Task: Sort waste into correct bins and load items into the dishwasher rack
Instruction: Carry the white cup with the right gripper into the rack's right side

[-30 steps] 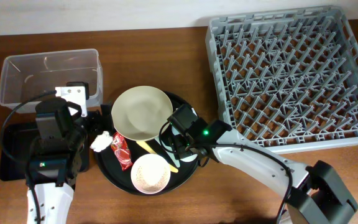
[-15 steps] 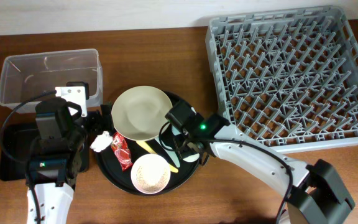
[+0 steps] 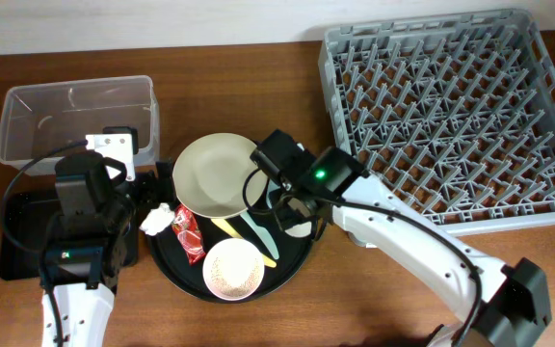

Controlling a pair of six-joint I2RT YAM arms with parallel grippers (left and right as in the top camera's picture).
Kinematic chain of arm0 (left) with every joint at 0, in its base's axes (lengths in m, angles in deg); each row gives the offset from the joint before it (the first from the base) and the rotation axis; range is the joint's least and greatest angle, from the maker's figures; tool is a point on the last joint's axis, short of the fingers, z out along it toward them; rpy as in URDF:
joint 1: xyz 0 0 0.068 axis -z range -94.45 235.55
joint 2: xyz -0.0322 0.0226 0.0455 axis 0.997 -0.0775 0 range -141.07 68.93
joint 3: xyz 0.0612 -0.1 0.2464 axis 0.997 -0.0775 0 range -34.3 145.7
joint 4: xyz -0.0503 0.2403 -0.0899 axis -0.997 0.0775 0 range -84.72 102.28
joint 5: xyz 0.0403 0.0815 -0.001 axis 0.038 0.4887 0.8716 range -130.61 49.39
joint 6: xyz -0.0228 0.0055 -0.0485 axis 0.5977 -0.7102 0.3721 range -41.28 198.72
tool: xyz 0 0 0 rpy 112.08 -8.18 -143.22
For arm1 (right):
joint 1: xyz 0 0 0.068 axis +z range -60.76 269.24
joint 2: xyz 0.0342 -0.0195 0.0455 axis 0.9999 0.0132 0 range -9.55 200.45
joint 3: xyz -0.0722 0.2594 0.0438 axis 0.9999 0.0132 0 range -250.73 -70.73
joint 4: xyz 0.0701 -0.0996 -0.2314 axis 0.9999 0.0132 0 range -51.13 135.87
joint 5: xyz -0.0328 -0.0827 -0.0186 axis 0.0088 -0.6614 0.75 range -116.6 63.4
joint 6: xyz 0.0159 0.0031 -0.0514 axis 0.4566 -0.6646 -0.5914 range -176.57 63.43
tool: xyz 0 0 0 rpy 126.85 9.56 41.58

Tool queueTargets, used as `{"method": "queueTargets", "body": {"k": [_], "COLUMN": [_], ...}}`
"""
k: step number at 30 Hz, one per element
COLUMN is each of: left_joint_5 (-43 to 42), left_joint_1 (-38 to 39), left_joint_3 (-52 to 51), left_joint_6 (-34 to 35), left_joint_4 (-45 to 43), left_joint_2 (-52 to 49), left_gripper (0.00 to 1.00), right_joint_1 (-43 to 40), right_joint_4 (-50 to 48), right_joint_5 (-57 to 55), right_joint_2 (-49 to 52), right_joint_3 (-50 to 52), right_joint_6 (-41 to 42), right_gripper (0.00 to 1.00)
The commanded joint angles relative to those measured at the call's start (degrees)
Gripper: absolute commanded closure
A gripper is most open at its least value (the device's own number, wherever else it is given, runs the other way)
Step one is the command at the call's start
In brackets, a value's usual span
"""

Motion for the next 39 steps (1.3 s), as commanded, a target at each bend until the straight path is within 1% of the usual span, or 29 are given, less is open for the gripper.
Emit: {"method": "queueTargets", "body": {"k": [1,3,7,13,17,20,23,25,27,30,35,39], "left_joint_5": [0.46,0.46,0.46,0.46,0.46,0.46,0.46,0.46,0.46,0.46,0.46,0.46], "left_joint_1": [-0.13,-0.13,-0.13,-0.13,-0.13,-0.13,-0.13,-0.13,-0.13,-0.13,-0.13,-0.13], "left_joint_3": [1.49,1.49,1.49,1.49,1.49,1.49,1.49,1.49,1.49,1.49,1.49,1.49], "left_joint_6": [-0.9,-0.9,-0.9,-0.9,-0.9,-0.9,-0.9,-0.9,-0.9,-0.9,-0.9,-0.9], "left_joint_4": [-0.11,-0.11,-0.11,-0.11,-0.11,-0.11,-0.11,-0.11,-0.11,-0.11,-0.11,-0.11], "left_joint_2": [0.07,0.07,0.07,0.07,0.07,0.07,0.07,0.07,0.07,0.07,0.07,0.07], "left_gripper": [0.01,0.01,0.01,0.01,0.01,0.01,0.01,0.01,0.01,0.01,0.01,0.01], "right_joint_1": [-3.39,-6.32,-14.97,-32.85,-46.51,-57.11,-65.26,-69.31,-72.57,-75.3,-75.93,-75.93], "right_joint_4": [1.92,3.43,4.48,3.45,1.14,-2.23,-5.14,-6.56,-7.72,-8.81,-11.45,-11.28], "right_joint_5": [-4.11,-5.44,-6.8,-7.37,-7.17,-4.81,-0.74,-0.79,-0.79,0.35,0.7,0.72], "right_joint_2": [-3.21,-3.78,-4.76,-4.79,-4.79,-4.79,-4.79,-4.72,-4.42,-3.41,0.09,2.56], "right_joint_3": [-3.15,-3.93,-4.28,-4.28,-4.28,-4.35,-4.39,-4.39,-4.39,-4.37,-4.37,-4.37], "right_joint_6": [0.13,0.13,-1.4,-5.16,-6.14,-7.06,-7.45,-7.45,-7.45,-7.43,-7.43,-7.41], "right_gripper": [0.5,0.5,0.5,0.5,0.51,0.51,0.51,0.51,0.51,0.51,0.51,0.51]}}
